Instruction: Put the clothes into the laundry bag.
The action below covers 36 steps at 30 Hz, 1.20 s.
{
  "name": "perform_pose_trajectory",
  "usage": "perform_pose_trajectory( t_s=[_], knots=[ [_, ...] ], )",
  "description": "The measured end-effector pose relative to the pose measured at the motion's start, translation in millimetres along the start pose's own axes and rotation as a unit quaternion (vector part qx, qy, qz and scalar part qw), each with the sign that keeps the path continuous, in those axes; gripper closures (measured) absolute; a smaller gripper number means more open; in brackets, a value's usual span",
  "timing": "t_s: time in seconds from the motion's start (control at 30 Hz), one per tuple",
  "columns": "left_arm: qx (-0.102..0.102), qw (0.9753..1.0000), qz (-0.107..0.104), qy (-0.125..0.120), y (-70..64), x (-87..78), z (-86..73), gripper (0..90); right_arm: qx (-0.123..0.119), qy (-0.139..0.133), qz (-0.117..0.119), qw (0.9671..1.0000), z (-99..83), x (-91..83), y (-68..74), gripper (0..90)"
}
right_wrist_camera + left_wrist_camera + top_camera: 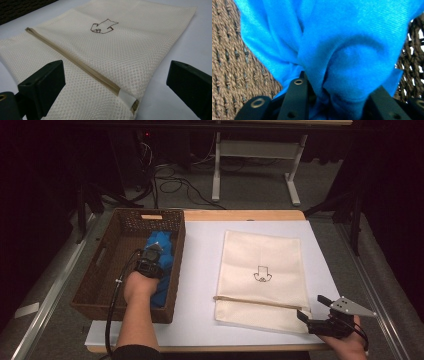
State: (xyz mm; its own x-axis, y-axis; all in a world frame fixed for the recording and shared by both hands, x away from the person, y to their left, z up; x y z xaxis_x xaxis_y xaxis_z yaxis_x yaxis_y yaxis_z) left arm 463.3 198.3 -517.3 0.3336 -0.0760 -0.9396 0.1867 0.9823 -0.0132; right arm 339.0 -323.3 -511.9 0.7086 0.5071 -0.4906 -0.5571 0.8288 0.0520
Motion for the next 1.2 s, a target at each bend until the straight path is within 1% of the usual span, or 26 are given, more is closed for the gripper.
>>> perform_pose_trajectory(
  t_s=[0.1,0.13,0.27,0.3,0.33,0.37,0.43,0.5,0.53,0.57,0.6,0.63,0.7,0.73,0.77,0.8,0.83,0.9,0.93,0.97,1.0,1.03,1.07,1.1,1.17,1.2],
  knots=[
    [0.006,0.9997,0.008,-0.022,-0.1,-8.1,3.4,72.6,0.002,0.000,0.000,1.0000,0.0,-0.2,0.1,2.9],
    [0.007,0.9993,0.017,-0.033,0.1,-12.7,5.1,72.8,0.001,0.000,0.001,1.0000,0.1,0.0,0.0,2.9],
    [0.025,0.9979,0.022,-0.056,0.8,-27.2,6.4,73.0,0.004,0.000,0.002,1.0000,0.0,0.1,0.3,2.9],
    [0.030,0.9971,0.025,-0.065,1.6,-31.8,6.0,73.0,0.004,0.000,0.001,1.0000,0.1,-0.2,0.3,2.9],
    [0.029,0.9959,0.028,-0.081,3.4,-38.5,5.1,73.0,0.005,0.000,0.001,1.0000,0.1,-0.3,0.4,3.0],
    [0.027,0.9951,0.025,-0.091,4.4,-43.5,3.7,73.1,0.005,-0.001,0.001,1.0000,0.3,-0.1,0.3,3.0],
    [0.034,0.9936,0.021,-0.106,4.8,-49.5,1.0,73.1,0.001,-0.001,0.003,1.0000,0.5,0.5,0.1,3.1],
    [0.041,0.9905,0.021,-0.129,5.4,-53.8,-2.1,73.1,0.002,0.000,0.002,1.0000,-0.2,1.0,-0.3,3.3],
    [0.038,0.9886,0.019,-0.144,6.0,-54.9,-3.6,73.1,0.005,0.001,0.001,1.0000,-0.5,0.9,-0.2,3.3],
    [0.035,0.9868,0.016,-0.157,6.2,-55.3,-4.6,73.1,0.003,0.000,0.001,1.0000,-0.5,0.9,-0.4,3.2],
    [0.030,0.9838,0.012,-0.176,6.4,-55.7,-6.0,73.1,0.001,-0.001,0.000,1.0000,-0.3,0.7,-0.3,3.3],
    [0.032,0.9822,0.013,-0.185,6.0,-56.6,-6.4,73.1,0.000,-0.002,-0.001,1.0000,0.0,0.0,-0.2,3.3],
    [0.037,0.9764,0.016,-0.212,5.0,-61.9,-7.1,73.0,0.000,-0.006,-0.004,1.0000,0.4,-0.8,-0.3,3.1],
    [0.035,0.9741,0.017,-0.223,5.2,-64.2,-7.9,73.0,0.001,-0.007,-0.005,1.0000,0.5,-1.2,-0.2,3.0],
    [0.032,0.9727,0.015,-0.229,5.5,-65.7,-8.5,72.9,0.002,-0.008,-0.005,0.9999,0.7,-1.4,-0.3,2.8],
    [0.030,0.9696,0.014,-0.243,6.1,-68.1,-9.4,72.9,0.002,-0.009,-0.005,0.9999,0.7,-1.5,-0.6,2.7],
    [0.029,0.9677,0.014,-0.250,6.2,-69.8,-10.0,72.8,0.001,-0.009,-0.007,0.9999,0.6,-1.4,-0.9,2.3],
    [0.029,0.9617,0.015,-0.272,6.0,-74.0,-11.4,72.7,0.000,-0.009,-0.008,0.9999,0.7,-1.6,-1.4,1.4],
    [0.031,0.9579,0.017,-0.285,6.1,-77.1,-12.5,72.7,0.000,-0.010,-0.008,0.9999,0.8,-1.7,-1.3,1.1],
    [0.032,0.9555,0.016,-0.293,5.9,-78.8,-13.1,72.7,-0.003,-0.014,-0.011,0.9998,1.5,-2.1,-1.7,0.8],
    [0.034,0.9512,0.015,-0.306,5.6,-81.5,-14.1,72.6,-0.003,-0.016,-0.012,0.9998,1.9,-2.5,-1.6,0.5],
    [0.035,0.9485,0.014,-0.315,5.3,-83.1,-14.7,72.5,-0.006,-0.021,-0.016,0.9996,2.6,-3.1,-2.0,0.5],
    [0.035,0.9449,0.015,-0.325,5.0,-85.2,-15.8,72.5,-0.006,-0.023,-0.016,0.9996,3.1,-3.6,-2.1,0.4],
    [0.035,0.9435,0.015,-0.329,4.9,-86.1,-16.2,72.4,-0.010,-0.026,-0.016,0.9995,4.1,-4.1,-2.8,0.4],
    [0.040,0.9393,0.015,-0.340,4.2,-88.6,-17.5,72.3,-0.009,-0.028,-0.025,0.9993,4.9,-5.1,-2.9,0.4],
    [0.043,0.9362,0.016,-0.348,3.5,-90.3,-18.2,72.3,-0.010,-0.028,-0.025,0.9992,5.4,-5.7,-2.9,0.5]
  ],
)
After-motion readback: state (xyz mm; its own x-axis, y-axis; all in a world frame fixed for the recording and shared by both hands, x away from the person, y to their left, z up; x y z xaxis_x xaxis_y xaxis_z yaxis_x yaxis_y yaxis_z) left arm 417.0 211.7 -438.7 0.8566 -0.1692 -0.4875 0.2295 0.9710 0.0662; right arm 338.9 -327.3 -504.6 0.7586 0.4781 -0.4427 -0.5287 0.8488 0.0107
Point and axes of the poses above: each handheld gripper's, and its own axes: x roughly forward along the jaws, z roughly out of its top, y roughly to its left, the point moved 4 cm from there along x, roughly forward along the jaws, and after that the axes turned 1 degree about -y, right-handed, at the moved point
